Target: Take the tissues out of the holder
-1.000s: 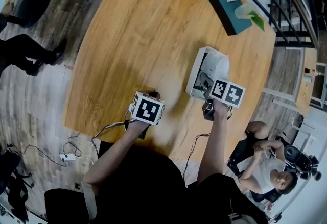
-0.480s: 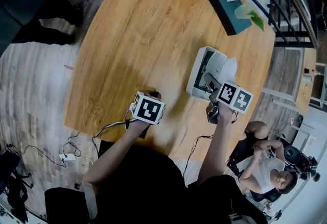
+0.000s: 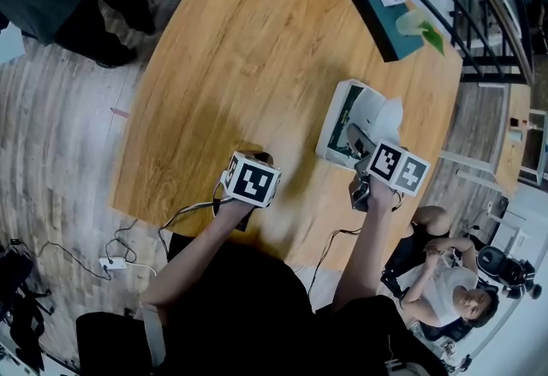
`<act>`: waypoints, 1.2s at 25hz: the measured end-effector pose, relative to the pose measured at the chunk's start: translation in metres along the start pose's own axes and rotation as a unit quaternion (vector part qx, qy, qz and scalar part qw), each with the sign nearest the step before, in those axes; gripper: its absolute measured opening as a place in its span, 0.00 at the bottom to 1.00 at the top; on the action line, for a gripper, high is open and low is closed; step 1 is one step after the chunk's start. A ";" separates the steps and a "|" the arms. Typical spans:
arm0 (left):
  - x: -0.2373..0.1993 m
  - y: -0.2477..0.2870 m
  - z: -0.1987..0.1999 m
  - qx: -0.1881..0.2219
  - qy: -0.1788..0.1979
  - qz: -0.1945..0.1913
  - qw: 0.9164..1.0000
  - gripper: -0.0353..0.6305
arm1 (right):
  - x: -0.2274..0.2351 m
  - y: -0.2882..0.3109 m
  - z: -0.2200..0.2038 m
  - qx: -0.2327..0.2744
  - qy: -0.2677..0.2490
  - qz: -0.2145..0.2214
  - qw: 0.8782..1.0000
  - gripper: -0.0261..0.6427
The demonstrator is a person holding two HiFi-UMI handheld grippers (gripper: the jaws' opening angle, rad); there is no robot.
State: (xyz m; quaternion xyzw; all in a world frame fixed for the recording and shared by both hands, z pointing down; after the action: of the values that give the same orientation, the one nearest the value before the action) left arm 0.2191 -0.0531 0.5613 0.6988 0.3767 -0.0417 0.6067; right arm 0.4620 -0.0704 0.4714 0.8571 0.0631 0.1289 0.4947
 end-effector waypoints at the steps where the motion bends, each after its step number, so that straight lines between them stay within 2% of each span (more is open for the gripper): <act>1: 0.001 0.001 -0.002 -0.001 -0.003 -0.004 1.000 0.06 | -0.002 -0.002 0.001 0.002 -0.002 0.000 1.000 0.44; 12: -0.001 -0.013 -0.005 0.011 -0.003 -0.004 1.000 0.06 | -0.033 -0.011 0.007 0.015 -0.015 0.028 0.999 0.44; 30: -0.042 -0.048 -0.019 0.034 -0.040 0.019 0.998 0.06 | -0.114 0.013 0.007 -0.005 -0.068 0.075 0.995 0.44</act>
State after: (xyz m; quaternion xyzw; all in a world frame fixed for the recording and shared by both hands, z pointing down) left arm 0.1541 -0.0575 0.5488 0.7236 0.3375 -0.0707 0.5980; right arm 0.3547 -0.1097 0.4607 0.8638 -0.0356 0.1068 0.4910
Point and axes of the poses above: the fingertips, and each gripper's own axes: y forward along the fingers, x to its right, z out of its top, the point moved 6 cm from there along -y, backward along the fingers, and after that the axes turned 4 degrees about -y, right-handed, at the moved point
